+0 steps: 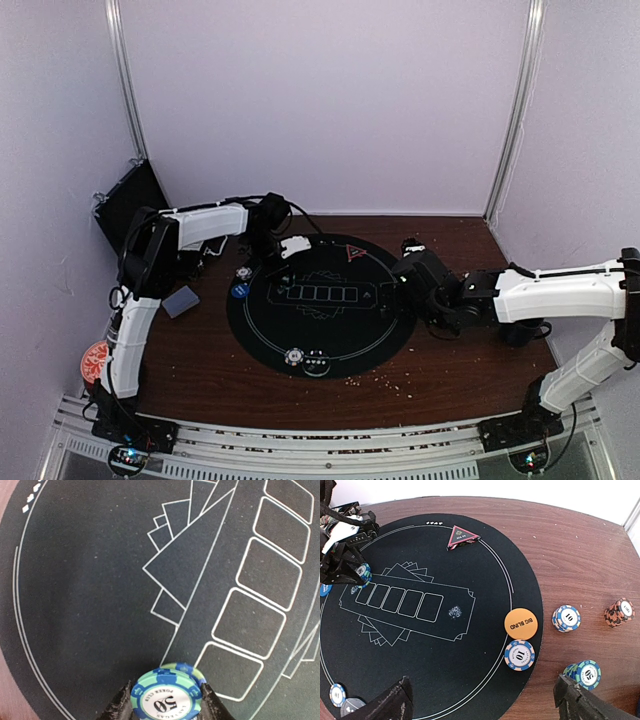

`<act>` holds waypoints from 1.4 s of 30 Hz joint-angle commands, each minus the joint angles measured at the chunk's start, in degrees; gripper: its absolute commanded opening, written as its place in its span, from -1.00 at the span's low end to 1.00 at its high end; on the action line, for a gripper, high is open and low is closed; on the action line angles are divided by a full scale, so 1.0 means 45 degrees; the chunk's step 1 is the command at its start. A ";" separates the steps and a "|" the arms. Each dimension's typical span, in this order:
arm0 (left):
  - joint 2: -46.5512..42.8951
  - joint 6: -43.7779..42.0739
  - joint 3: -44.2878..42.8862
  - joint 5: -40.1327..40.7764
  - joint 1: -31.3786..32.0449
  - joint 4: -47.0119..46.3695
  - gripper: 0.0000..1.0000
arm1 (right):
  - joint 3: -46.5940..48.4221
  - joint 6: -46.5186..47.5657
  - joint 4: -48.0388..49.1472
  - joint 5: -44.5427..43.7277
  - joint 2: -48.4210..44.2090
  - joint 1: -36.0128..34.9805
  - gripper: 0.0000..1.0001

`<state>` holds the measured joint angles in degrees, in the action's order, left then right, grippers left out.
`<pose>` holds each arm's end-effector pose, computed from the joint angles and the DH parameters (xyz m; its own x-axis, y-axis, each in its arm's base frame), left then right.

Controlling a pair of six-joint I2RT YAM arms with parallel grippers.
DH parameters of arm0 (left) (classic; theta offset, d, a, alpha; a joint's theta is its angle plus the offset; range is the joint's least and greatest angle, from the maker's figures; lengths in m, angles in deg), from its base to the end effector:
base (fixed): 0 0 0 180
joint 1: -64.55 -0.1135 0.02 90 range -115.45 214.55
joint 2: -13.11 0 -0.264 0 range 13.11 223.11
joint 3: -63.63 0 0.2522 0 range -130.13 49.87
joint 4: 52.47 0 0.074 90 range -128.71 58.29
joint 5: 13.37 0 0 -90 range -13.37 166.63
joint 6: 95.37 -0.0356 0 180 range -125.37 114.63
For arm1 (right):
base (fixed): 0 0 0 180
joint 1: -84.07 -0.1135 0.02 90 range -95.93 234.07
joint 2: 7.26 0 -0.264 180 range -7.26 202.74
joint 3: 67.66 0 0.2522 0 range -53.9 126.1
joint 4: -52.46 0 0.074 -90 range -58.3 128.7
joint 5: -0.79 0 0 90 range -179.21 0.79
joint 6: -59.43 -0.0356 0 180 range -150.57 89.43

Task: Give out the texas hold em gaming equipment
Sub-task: Place the poker chips pile at the poker chips pile.

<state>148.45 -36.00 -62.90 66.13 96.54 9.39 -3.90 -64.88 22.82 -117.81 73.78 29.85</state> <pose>0.4148 -0.2667 0.1576 -0.3972 0.8388 -0.3724 0.9000 0.4354 0.0207 0.1843 0.2266 0.2225 -0.6465 -0.0506 -0.7613 -0.1897 0.9771 0.0962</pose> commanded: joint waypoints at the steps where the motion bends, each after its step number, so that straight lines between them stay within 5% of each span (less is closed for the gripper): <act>1: 0.0412 -0.0147 -0.0477 -0.0166 0.0101 0.0023 -1.00 | 0.0237 -0.0074 -0.0191 -0.0426 0.0156 0.0056 1.00; 11: 0.0335 -0.0126 -0.0271 -0.0104 0.0116 0.0039 -0.85 | 0.0255 -0.0082 -0.0229 -0.0450 0.0176 0.0036 1.00; 37: -0.0253 -0.0302 -0.0144 -0.0247 0.0143 0.0808 -0.98 | 0.0322 -0.0092 -0.0299 -0.0476 0.0352 0.0007 1.00; 42: -0.0126 -0.0302 -0.0279 -0.0072 0.0151 0.0783 -0.62 | 0.0354 -0.0093 -0.0319 -0.0497 0.0381 -0.0021 1.00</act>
<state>149.46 -36.59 -63.71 65.51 96.91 11.88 -3.68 -64.88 22.13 -118.22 75.15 29.83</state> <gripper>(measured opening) 0.392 1.000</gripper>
